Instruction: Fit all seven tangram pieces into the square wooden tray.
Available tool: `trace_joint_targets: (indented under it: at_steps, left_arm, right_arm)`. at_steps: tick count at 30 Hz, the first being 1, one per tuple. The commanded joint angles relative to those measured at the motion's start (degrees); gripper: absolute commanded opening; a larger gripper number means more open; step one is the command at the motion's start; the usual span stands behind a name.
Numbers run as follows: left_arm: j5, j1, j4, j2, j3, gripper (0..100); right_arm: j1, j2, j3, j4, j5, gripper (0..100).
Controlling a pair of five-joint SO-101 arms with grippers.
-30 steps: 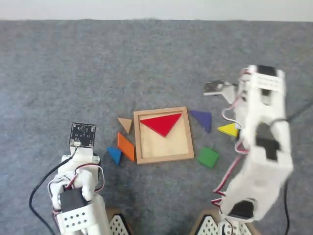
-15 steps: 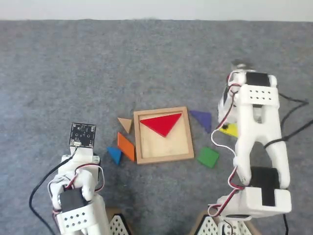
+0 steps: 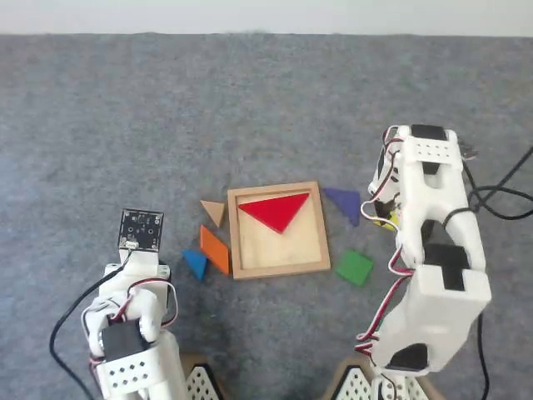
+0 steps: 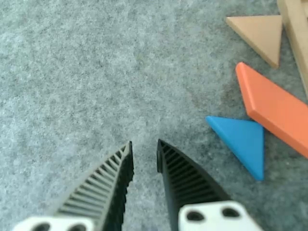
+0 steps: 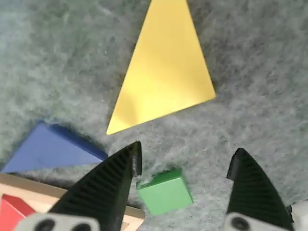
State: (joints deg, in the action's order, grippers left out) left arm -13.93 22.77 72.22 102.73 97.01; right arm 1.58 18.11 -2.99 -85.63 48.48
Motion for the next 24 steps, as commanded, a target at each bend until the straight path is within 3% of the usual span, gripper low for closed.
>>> trace_joint_targets:
  at_steps: [1, 24]
  left_arm:
    - [0.44, 0.26, 0.26, 0.97, -0.57, 8]
    - [0.44, 0.35, 0.26, 0.97, -0.57, 8]
  right_arm:
    - [1.8, -0.57, 5.19, -0.92, 0.62, 26.8]
    - [4.97, 6.2, 5.54, 12.35, 0.7, 25.8]
